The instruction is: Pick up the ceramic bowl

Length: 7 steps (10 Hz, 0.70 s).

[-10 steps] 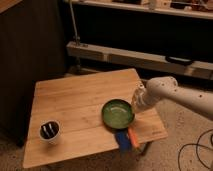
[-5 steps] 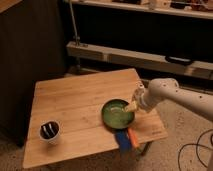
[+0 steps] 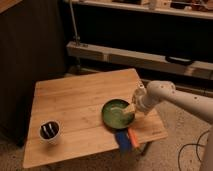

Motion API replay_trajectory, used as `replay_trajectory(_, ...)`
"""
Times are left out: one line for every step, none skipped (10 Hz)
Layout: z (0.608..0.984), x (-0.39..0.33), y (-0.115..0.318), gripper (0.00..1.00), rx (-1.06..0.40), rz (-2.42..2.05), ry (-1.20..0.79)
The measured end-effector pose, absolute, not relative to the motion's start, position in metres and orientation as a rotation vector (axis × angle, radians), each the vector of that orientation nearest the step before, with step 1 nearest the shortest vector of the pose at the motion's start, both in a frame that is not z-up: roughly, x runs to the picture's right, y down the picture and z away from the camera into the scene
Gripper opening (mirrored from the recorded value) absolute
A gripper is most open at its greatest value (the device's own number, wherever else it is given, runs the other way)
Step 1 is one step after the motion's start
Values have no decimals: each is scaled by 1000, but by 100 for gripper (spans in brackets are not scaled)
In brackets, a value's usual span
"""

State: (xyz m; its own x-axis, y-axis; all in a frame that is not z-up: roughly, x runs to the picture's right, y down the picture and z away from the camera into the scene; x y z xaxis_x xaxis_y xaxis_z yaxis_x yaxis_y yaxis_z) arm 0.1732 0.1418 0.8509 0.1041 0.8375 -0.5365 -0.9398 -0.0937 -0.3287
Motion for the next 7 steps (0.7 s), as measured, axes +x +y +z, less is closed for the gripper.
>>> replay_trajectory(854, 171, 141, 80, -740, 1497, 175)
replay_trajectory(856, 170, 141, 80, -746, 1494, 175)
replay_trajectory(858, 168, 142, 80, -753, 1491, 179)
replay_trajectory(861, 166, 142, 80, -762, 1489, 179)
replay_trajectory(862, 165, 143, 80, -768, 1484, 186)
replay_trajectory(866, 162, 143, 80, -782, 1474, 194)
replay_trajectory(868, 155, 142, 80, -798, 1459, 198)
